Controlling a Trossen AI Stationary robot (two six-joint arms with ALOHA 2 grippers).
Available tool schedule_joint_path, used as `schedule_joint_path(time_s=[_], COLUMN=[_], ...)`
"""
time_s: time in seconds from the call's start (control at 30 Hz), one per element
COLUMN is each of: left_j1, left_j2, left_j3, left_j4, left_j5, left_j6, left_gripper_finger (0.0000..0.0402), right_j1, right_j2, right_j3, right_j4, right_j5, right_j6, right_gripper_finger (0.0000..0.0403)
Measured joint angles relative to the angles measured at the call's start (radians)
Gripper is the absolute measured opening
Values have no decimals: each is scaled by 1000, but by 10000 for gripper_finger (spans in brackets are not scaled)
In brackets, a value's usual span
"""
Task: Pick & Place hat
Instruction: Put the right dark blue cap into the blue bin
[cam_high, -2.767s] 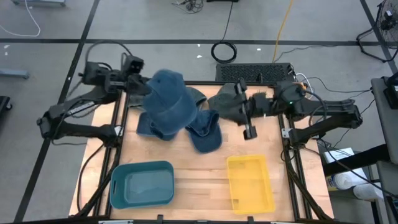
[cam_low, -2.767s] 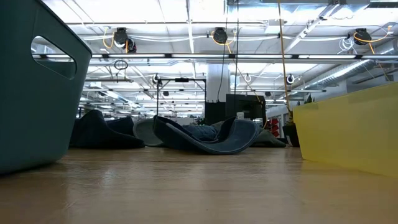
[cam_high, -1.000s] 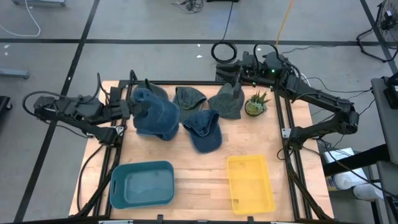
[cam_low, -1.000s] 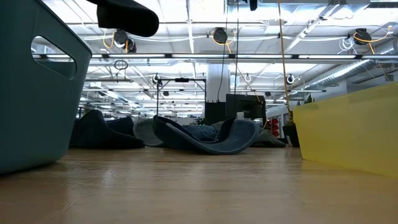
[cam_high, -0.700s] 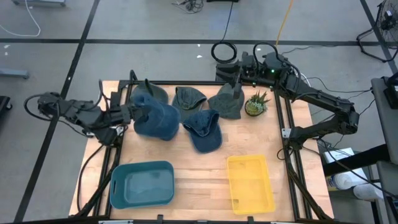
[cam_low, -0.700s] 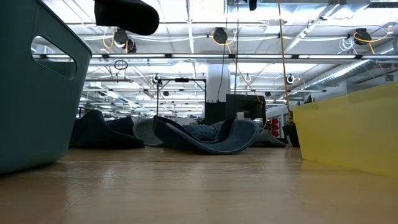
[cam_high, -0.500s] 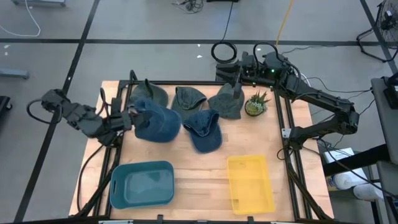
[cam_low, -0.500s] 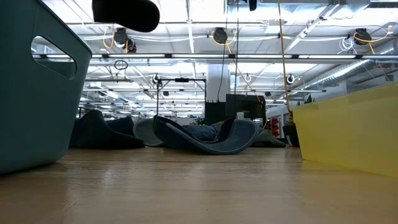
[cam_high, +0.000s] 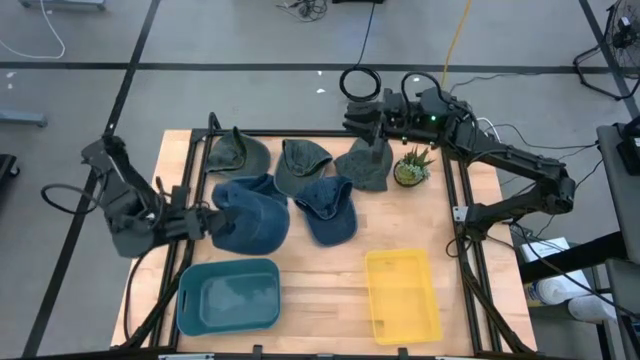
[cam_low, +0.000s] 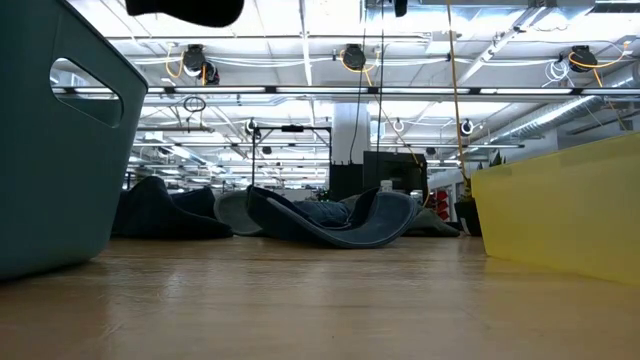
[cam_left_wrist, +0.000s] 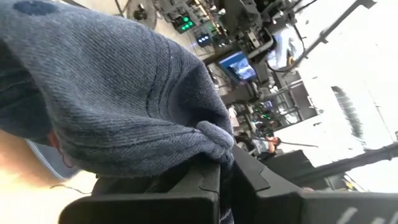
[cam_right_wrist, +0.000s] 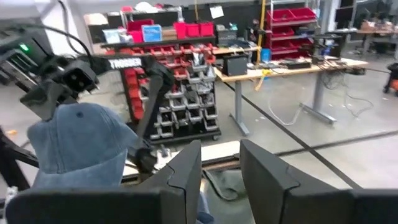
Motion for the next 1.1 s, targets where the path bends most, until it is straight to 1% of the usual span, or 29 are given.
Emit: schedule_joint_path(time_s=[0.27,0.57,0.87,1.1], left_j1=[-159,-271,-337,-347], left_j2=[74,207,335,406], left_j3=[0,0,0,0], left_j4=[102,204,255,264], left_j5=[-140,-255,-369,-382], left_j6=[5,-8,-116,-208], left_gripper_finger=[7,7,7,7], right_j1=[47,76,115,135], right_j2=[0,0,0,0], right_j3=[0,0,0,0], right_j4=[-1,-2,-2,-2], right_j5=[5,7,9,9], right_j6=[-31,-30,-31,-31], right_gripper_finger=[100,100,100,100])
